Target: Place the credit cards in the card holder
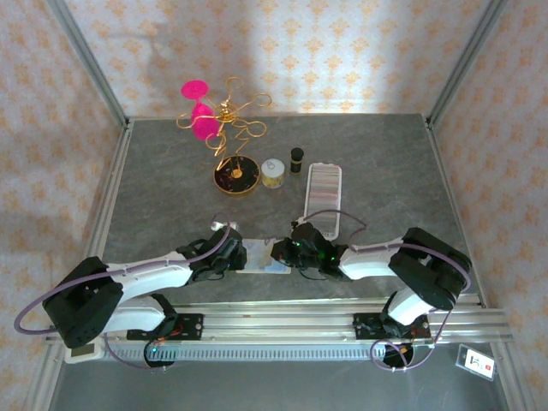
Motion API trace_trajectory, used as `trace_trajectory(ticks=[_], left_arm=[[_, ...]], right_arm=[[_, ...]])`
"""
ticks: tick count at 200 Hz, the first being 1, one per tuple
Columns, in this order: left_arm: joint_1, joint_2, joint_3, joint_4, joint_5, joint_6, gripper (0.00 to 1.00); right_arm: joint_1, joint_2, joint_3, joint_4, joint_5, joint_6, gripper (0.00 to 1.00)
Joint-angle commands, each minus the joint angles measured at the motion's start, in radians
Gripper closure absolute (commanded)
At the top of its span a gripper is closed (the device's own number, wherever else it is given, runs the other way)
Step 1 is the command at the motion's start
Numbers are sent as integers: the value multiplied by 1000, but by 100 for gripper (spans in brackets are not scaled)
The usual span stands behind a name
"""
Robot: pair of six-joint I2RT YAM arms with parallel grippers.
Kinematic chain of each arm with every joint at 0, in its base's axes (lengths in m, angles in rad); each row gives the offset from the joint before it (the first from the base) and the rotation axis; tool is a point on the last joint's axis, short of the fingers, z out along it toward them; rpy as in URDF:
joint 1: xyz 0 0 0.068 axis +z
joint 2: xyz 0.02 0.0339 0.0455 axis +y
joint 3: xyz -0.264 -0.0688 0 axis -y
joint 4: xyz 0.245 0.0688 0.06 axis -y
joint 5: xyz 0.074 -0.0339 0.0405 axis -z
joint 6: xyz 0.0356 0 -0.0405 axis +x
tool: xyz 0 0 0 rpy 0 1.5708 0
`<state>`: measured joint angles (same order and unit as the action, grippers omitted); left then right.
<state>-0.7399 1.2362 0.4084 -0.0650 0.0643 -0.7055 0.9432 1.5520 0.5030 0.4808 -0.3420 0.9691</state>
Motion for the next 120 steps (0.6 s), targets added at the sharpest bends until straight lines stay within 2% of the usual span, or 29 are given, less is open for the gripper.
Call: trace_trajectory(ticks=[1,120], left_arm=[[-11,0,-30,-58,2,-2,77],[-12,-23,-48,-32,25,-15,77]], right_arm=[[15,29,16,14,-10,11,100],[32,51,33,-35,10,39,100]])
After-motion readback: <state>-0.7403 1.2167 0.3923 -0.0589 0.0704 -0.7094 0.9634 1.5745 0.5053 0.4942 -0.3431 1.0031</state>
